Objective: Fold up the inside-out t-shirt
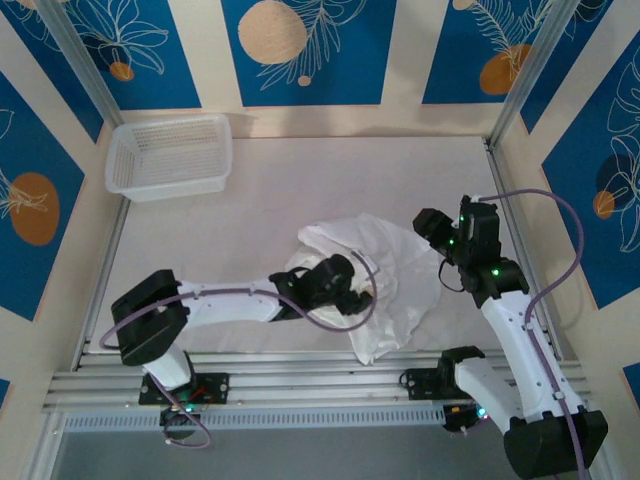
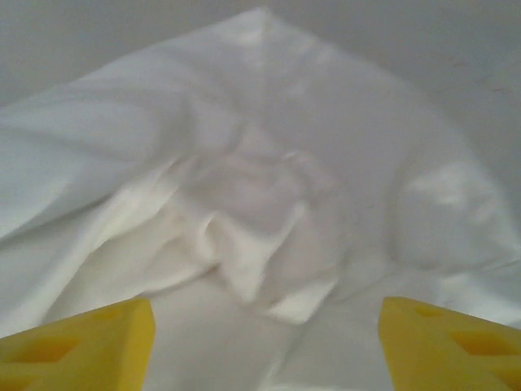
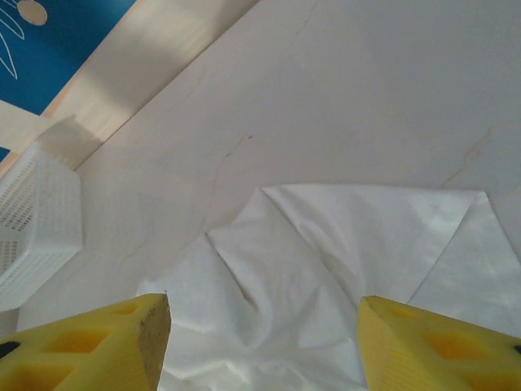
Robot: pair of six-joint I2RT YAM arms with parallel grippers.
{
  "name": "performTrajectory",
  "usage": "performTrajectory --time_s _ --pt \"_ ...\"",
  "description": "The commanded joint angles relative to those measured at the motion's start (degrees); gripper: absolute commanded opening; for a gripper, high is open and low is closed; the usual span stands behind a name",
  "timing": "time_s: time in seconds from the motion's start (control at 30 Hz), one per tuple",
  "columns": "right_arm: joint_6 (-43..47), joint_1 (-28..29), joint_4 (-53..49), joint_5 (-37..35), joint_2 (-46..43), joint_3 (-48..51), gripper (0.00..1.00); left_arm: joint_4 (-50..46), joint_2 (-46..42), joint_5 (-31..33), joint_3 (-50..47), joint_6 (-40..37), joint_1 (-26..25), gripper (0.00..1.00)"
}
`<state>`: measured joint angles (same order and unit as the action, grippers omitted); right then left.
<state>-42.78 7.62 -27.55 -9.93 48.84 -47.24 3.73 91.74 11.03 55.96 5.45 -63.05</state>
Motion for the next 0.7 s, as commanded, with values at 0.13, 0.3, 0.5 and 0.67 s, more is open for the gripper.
performTrajectory --time_s 0.13,0.3,0.5,0.67 --pt "5.6 9.3 -4.1 7.7 8.4 -2.9 0.59 -6.4 -14.9 -2.5 -0.8 17.5 16.4 0.72" --pt "-0.6 22.3 -6.0 -4.0 19.3 -2.4 0.60 -9.3 -16.8 -11.1 -6.4 25.5 28.8 0.70" --pt "-5.6 27.2 -2.9 -8.2 30.3 -0.8 0.65 -9.2 -15.0 -16.1 -8.1 27.1 32.1 0.69" --pt "-2.5 27.5 -4.4 -13.2 29.2 -3.4 0.00 -8.5 -8.0 -22.6 -5.4 28.5 33.9 0.70"
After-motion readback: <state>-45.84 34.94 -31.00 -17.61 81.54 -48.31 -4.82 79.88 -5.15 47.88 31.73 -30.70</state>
